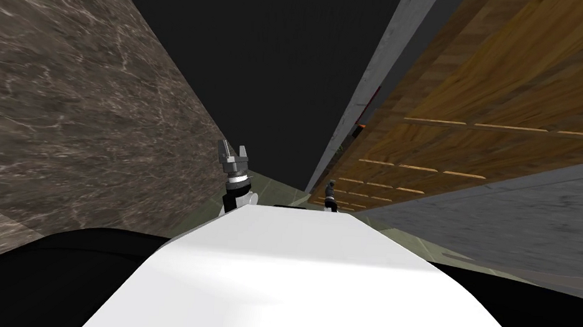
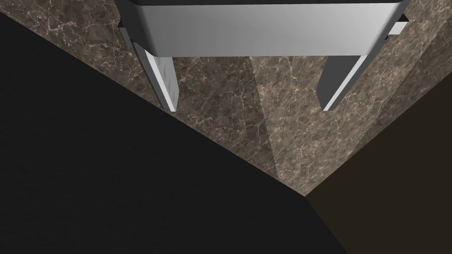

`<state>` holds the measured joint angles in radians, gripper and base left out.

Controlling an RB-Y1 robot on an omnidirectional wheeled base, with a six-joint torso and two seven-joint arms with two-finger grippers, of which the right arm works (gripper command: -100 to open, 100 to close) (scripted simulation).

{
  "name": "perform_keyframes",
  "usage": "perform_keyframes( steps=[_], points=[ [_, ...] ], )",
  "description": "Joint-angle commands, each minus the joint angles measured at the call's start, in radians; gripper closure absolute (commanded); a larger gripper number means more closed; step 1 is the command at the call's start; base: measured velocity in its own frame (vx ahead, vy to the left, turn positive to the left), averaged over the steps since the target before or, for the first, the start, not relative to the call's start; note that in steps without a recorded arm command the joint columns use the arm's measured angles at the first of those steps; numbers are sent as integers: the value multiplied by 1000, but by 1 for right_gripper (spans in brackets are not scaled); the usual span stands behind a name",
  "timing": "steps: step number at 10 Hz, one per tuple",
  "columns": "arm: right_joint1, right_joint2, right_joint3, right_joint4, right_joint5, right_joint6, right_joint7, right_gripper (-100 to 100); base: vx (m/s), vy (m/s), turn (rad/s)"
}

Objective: Pull the door open

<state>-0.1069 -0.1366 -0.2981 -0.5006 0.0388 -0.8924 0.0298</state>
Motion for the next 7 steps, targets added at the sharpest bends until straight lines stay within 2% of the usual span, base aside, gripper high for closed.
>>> perform_keyframes(
  steps=[1,4,5,7],
  points=[
    [7,-13,0,1,-18,9,-46,100,-20,3,44],
    [2,-20,16,8,-44,6,-123,100,-35,-14,58],
    [6,-11,18,-19,-22,6,-57,-100,-32,8,23],
    [7,-12,17,-20,-17,5,-38,-100,-15,3,-14]
  ],
)
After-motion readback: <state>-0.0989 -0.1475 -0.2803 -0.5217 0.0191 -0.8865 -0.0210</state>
